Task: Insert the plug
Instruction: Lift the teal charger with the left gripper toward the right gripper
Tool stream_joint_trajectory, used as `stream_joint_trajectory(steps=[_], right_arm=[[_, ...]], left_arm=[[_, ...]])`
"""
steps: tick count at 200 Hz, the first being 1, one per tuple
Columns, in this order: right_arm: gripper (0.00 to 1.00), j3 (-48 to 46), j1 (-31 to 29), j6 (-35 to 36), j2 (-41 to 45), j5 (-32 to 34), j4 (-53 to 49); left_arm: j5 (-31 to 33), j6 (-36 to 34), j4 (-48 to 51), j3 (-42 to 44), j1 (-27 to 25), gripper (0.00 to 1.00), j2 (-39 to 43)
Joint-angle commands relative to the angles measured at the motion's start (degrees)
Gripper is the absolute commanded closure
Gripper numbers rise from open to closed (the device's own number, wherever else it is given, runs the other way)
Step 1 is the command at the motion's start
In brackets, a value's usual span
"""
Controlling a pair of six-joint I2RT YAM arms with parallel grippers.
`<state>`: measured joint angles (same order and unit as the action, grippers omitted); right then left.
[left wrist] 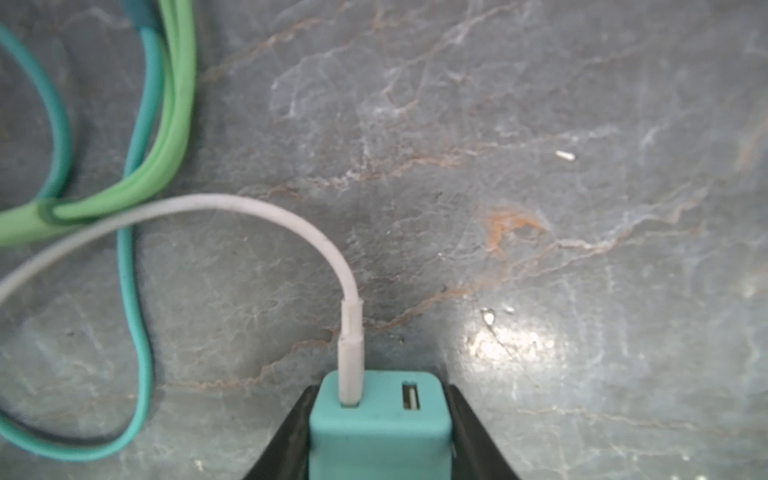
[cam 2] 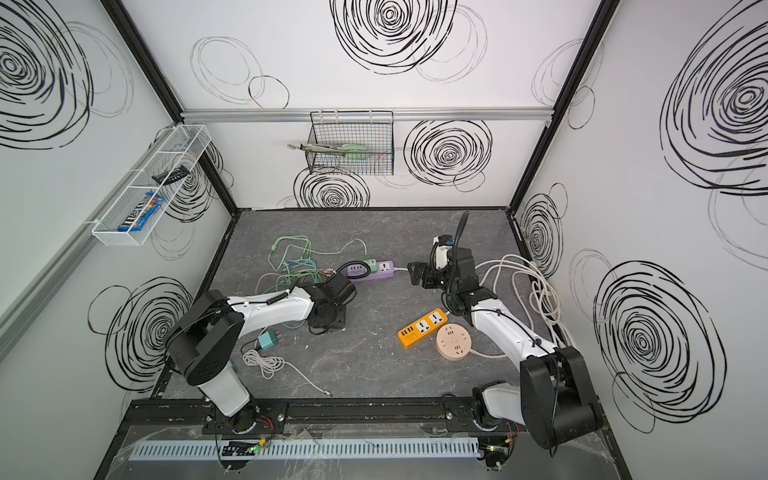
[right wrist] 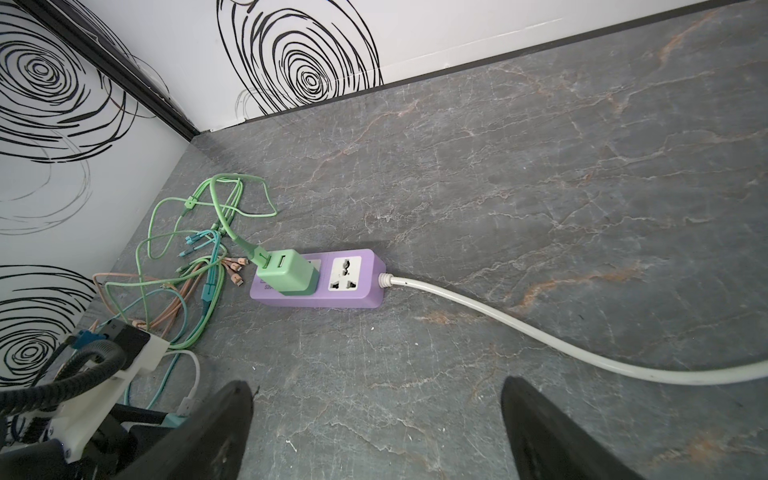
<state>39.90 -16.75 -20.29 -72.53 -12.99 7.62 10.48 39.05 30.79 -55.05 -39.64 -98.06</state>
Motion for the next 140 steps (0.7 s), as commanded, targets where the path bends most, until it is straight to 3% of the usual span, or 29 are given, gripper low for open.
stream_joint_trajectory(steps=[1,31,76,140], right_arm=[[0.03,0.01,-0.04,0.26,-0.37,-0.43,-0.06],[0.03,0.31,-0.14,-0.07,-1.13,-1.48,0.3],[0.03,0.76,-0.97,0.03,-1.3,-7.23,2.66],[0.03,2.39,-11.59,5.42,-2.11,-11.15,9.21]], left_arm=[[1.22,-0.1,1.88,1.11,-0.21,0.71,2.65],[2.63,-1.8,1.07,2.49,-0.71,1.0,8.64],[5.97,-9.11,4.34,-4.31,-0.28,1.0,17.7],[0.36,-19.31,10.46,-29.17,-0.43,1.0,21.83]])
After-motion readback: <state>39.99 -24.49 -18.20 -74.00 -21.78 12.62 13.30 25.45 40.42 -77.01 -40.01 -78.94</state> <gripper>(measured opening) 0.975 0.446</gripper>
